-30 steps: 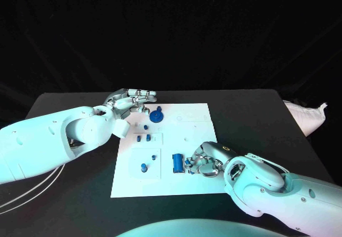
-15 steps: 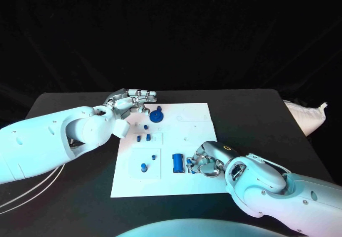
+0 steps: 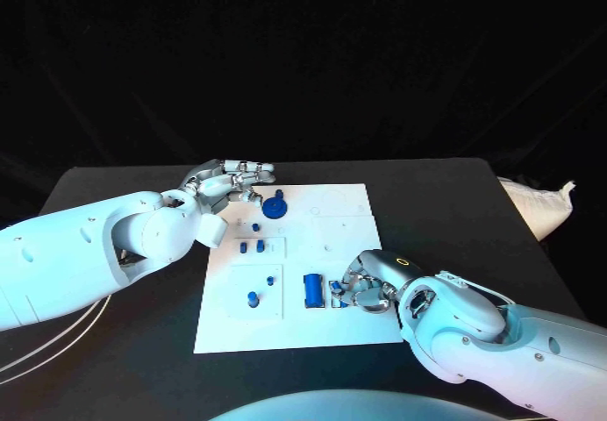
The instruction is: Assemble the parts on the task board
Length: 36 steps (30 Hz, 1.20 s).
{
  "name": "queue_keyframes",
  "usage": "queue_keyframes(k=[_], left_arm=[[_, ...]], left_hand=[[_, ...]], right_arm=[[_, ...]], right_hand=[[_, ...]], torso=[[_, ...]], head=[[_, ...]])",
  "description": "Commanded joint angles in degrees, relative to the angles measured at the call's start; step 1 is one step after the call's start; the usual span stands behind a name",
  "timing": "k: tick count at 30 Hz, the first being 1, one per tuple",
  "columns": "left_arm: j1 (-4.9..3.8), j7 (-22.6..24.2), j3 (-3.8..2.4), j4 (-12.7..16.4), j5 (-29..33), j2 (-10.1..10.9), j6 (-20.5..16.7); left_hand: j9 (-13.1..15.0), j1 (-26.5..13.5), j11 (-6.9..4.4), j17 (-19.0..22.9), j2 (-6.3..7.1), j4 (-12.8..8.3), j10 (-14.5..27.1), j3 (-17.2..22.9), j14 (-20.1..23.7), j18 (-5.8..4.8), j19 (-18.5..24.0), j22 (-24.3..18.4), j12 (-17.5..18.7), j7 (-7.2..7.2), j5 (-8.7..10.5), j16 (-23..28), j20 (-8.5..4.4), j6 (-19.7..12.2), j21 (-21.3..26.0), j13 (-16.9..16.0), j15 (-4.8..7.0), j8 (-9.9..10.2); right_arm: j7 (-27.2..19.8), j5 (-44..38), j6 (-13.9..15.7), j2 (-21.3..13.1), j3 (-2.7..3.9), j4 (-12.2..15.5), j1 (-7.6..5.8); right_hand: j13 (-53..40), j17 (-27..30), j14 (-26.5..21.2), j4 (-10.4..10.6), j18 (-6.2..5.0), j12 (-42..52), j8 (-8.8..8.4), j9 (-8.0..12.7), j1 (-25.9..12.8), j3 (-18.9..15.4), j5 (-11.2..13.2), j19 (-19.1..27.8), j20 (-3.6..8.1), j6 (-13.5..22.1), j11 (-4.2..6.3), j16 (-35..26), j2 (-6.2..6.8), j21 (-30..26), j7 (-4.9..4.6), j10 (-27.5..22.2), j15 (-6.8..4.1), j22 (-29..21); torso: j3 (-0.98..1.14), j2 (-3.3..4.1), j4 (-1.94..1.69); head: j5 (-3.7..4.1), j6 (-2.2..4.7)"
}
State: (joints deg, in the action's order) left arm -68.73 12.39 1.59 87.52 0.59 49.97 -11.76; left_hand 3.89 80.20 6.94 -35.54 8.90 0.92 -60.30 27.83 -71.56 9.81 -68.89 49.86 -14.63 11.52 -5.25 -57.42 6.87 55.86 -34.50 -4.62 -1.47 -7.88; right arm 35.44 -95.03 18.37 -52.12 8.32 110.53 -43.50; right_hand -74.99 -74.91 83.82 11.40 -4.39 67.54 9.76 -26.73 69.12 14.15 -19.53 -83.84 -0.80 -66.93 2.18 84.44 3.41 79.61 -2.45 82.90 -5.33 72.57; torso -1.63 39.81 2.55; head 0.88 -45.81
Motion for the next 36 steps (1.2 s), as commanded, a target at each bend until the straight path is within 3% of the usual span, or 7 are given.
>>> queue_keyframes(k=[1,24,32,36], left_arm=[[-0.01,0.13,-0.03,0.21,-0.18,-0.1,1.21],[-0.01,-0.02,-0.03,0.23,-0.4,-0.23,1.3],[-0.01,-0.02,-0.04,0.44,-0.51,-0.23,1.34],[-0.01,-0.15,-0.04,0.43,-0.52,-0.2,1.43]], left_hand=[[0.06,0.17,0.03,0.05,-0.39,-0.29,0.4,0.02,0.3,0.67,-0.03,-0.08,-0.18,-0.13,-0.09,-0.36,0.26,-0.42,0.29,-0.03,-0.11,-0.24],[0.06,0.17,0.03,0.05,-0.39,-0.29,0.4,0.02,0.3,0.67,-0.03,-0.08,-0.18,-0.13,-0.09,-0.36,0.26,-0.42,0.29,-0.03,-0.11,-0.24],[0.06,-0.01,0.06,0.12,-0.39,-0.24,0.5,-0.04,0.31,0.65,-0.03,-0.09,-0.3,-0.11,-0.08,-0.38,0.28,-0.48,0.3,-0.02,-0.15,-0.3],[0.06,-0.08,0.07,-0.08,-0.42,-0.21,0.54,-0.06,0.23,0.65,-0.04,-0.1,-0.33,-0.1,-0.08,-0.52,0.29,-0.51,0.3,-0.02,-0.16,-0.32]], right_arm=[[0.56,-0.79,-1.64,0.04,0.02,-0.05,0.05],[0.57,-0.89,-2.25,0.62,0.04,-1.0,-0.1],[0.54,-0.81,-2.85,0.82,0.04,-1.3,-0.16],[0.53,-0.78,-2.96,0.86,0.04,-1.35,-0.17]], right_hand=[[-0.5,-7.09,4.63,0.13,0.76,0.29,0.4,0.04,-0.37,-0.08,-0.36,-0.25,0.38,-0.15,-0.13,0.17,-0.35,0.25,0.23,0.36,-0.39,-0.02],[-0.9,-7.23,4.66,0.79,0.8,0.72,0.53,-0.13,-1.27,-0.39,-0.06,-0.31,0.43,-0.14,-0.17,0.25,-0.83,0.3,0.19,0.5,-0.38,0.12],[-1.52,-7.33,4.68,3.93,0.82,1.26,0.91,-0.47,-4.88,-2.93,4.15,-0.35,0.37,-0.37,-0.24,0.29,-1.7,0.28,0.15,0.76,-0.29,0.18],[-1.54,-7.19,4.64,4.82,0.78,1.09,0.94,-0.56,-5.73,-4.19,4.79,-0.28,0.37,-0.26,-0.26,0.18,-1.93,0.14,0.13,0.68,-0.29,-0.01]], torso=[[0.04,-0.02,0.0],[-0.02,-0.02,-0.08],[-0.03,0.04,-0.11],[0.04,-0.02,0.02]], head=[[0.09,-0.02],[0.22,0.03],[0.12,-0.21],[-0.16,-0.15]])
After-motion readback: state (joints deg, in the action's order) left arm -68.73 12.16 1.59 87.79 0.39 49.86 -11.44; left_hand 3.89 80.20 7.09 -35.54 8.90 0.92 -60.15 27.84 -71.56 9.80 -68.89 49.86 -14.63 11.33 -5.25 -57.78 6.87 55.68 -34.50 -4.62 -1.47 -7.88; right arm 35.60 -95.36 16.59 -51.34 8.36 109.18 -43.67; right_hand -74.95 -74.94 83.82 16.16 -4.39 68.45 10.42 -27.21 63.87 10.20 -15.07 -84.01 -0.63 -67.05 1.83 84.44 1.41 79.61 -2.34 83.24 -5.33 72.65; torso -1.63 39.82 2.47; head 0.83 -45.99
